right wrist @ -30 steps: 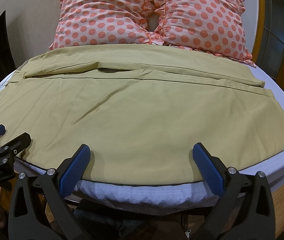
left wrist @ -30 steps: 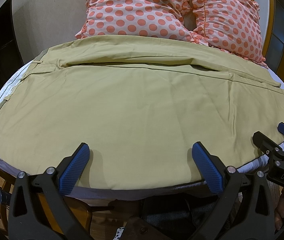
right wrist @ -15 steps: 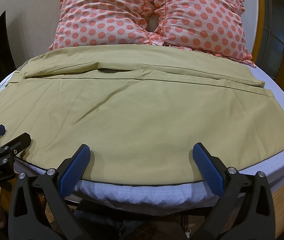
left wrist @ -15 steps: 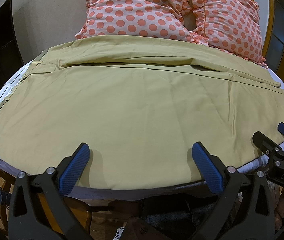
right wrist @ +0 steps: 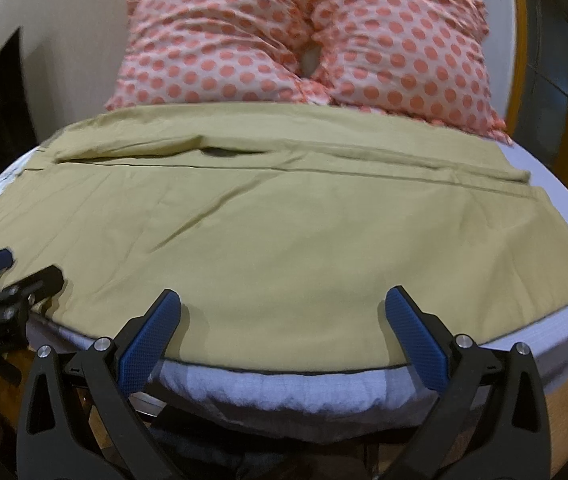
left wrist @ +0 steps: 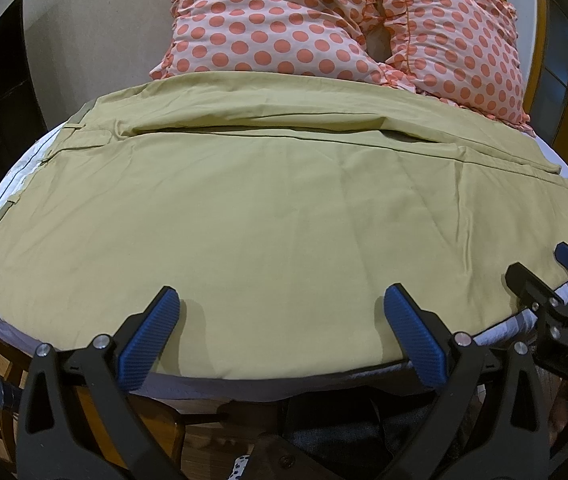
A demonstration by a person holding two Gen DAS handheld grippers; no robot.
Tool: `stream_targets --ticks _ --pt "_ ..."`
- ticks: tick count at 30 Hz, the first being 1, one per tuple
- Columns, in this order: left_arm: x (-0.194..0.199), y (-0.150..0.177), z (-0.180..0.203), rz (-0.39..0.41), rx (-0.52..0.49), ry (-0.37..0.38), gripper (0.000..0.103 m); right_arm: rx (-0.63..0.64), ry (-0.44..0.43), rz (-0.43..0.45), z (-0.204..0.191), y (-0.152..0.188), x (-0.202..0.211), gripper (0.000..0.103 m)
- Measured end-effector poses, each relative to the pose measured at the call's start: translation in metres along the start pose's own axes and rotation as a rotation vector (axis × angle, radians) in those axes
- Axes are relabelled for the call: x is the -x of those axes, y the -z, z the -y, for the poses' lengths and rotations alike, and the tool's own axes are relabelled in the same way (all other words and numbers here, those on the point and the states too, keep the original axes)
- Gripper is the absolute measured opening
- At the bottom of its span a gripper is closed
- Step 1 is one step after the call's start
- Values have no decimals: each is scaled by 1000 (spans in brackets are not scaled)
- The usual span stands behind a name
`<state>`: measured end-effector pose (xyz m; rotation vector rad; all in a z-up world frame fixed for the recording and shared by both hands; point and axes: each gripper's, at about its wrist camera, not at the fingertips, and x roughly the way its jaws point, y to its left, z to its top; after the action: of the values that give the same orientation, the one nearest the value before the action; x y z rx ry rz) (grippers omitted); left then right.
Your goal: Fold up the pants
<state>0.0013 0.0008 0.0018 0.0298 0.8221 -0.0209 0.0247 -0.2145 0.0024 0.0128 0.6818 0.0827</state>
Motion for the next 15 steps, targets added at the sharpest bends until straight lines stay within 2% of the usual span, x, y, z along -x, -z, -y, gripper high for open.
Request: stream_targets --ticks 2,4,7,9,11,13,15 --pt "0 -8 -4 -18 -7 16 101 -13 27 -13 17 -19 -1 102" --pt "3 -12 -12 1 4 21 101 -72 83 20 45 -53 3 102" --pt "9 -28 -23 53 37 56 101 -249 153 18 102 -118 -7 102" --pt "11 -42 -30 86 63 86 101 -365 200 -23 140 -159 -33 100" --pt "11 -51 -33 107 75 98 101 -483 243 -76 176 -193 -71 90" --pt "9 -61 -33 123 73 104 101 -605 298 -139 210 -215 -112 73" --pt "7 -67 -32 134 65 102 101 -718 348 -220 240 -228 -156 65"
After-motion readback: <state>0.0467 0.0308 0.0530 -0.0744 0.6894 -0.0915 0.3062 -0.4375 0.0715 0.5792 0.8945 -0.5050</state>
